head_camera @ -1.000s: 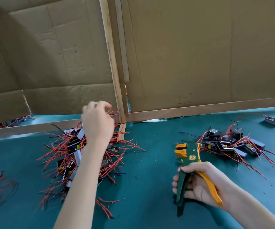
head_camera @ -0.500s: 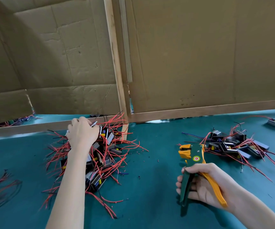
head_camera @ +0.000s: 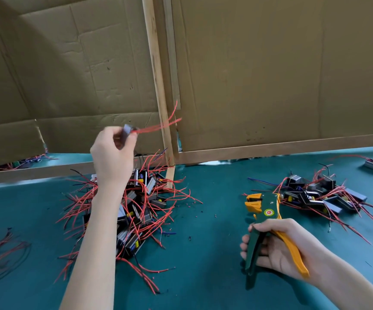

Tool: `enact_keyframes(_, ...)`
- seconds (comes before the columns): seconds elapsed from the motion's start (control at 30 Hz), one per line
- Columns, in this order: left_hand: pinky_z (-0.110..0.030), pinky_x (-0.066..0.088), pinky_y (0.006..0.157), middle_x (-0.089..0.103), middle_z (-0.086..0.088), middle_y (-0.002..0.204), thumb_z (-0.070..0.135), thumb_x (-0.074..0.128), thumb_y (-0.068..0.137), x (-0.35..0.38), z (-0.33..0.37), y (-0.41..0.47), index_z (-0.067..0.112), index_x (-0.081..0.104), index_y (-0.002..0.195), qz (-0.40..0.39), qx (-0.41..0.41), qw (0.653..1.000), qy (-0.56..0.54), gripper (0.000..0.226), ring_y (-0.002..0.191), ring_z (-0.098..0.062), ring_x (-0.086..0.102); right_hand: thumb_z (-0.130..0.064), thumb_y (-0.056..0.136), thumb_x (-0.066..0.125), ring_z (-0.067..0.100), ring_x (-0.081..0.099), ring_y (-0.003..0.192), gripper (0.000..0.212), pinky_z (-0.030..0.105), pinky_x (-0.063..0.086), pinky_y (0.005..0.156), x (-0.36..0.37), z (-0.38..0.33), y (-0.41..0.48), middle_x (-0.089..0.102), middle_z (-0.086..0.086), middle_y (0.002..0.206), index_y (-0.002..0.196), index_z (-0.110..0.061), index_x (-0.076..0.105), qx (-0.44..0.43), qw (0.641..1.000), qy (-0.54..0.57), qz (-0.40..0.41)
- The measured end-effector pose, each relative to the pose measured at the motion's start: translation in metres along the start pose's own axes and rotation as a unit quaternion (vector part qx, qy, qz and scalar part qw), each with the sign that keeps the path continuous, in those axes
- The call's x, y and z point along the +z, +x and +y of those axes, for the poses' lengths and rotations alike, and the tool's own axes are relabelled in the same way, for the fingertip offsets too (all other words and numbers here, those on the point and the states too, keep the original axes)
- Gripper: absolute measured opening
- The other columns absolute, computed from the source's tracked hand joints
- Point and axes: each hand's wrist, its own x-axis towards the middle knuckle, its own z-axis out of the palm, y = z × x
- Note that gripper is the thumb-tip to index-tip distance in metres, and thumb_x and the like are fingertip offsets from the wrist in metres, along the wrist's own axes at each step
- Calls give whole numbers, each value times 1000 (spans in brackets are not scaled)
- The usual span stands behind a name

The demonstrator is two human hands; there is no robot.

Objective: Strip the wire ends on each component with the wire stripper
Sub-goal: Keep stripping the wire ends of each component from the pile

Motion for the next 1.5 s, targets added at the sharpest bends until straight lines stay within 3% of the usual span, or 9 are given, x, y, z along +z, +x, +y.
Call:
enact_keyframes(0.1,-22,50,74,65,5,86,14,60,91,6,25,-7,17,61,104,-104,-36,986,-129,13,74,-14,64,-4,71,59,39,66,64,13,50,59,63,0,0,0,62,25,76,82,3,59,-3,1000,2,0)
enact_keyframes(0.23,-25,58,65,63,-4,85,1,54,92,34,42,-29,15,60,96,-285,-172,911,-242,15,69,-19,67,-4,66,62,40,67,65,18,51,58,63,-2,0,3,63,26,77,83,3,60,-9,1000,5,5)
enact_keyframes(0.47,-25,53,55,65,-5,74,6,70,80,88,25,-85,9,61,76,-362,-285,873,-162,10,54,-11,61,-3,54,69,41,68,67,26,51,58,64,-7,-1,7,64,27,78,77,5,63,-17,1000,11,12)
enact_keyframes(0.57,-33,58,66,72,-13,77,10,67,77,101,15,-112,12,56,64,-375,-255,890,-36,17,54,-18,69,-3,59,66,41,68,67,17,52,58,64,-8,-3,6,65,27,78,75,5,63,-24,1000,15,11)
enact_keyframes(0.8,-33,44,71,61,-5,95,20,62,87,105,10,-113,11,49,97,-373,-109,914,118,19,86,-26,62,-4,67,61,39,68,67,19,50,58,62,-9,-8,2,64,25,78,84,3,59,-34,999,27,10)
enact_keyframes(0.9,-31,39,70,61,-3,84,19,57,94,103,17,-108,13,53,90,-359,-12,931,60,8,82,-22,56,-4,68,60,39,69,66,18,50,58,61,-10,-9,2,65,25,77,85,3,59,-42,998,37,13)
enact_keyframes(1.13,-15,34,53,47,7,57,34,61,91,104,19,-112,23,44,74,-364,-34,929,-54,27,52,-3,44,-4,68,59,39,69,67,19,50,58,61,-10,-11,2,65,25,77,86,2,58,-52,997,46,18)
enact_keyframes(1.3,-34,44,62,46,3,56,33,51,98,103,19,-115,25,41,83,-399,-32,913,-78,20,61,-30,59,-4,68,59,39,69,66,19,50,58,61,-9,-11,0,65,25,77,86,2,58,-53,998,45,13)
enact_keyframes(1.5,-35,40,60,48,-2,66,28,37,103,106,17,-116,22,41,90,-422,-22,904,-69,15,62,-27,52,-4,69,60,39,69,68,20,50,58,62,-10,-11,0,65,25,78,88,2,57,-54,997,50,15)
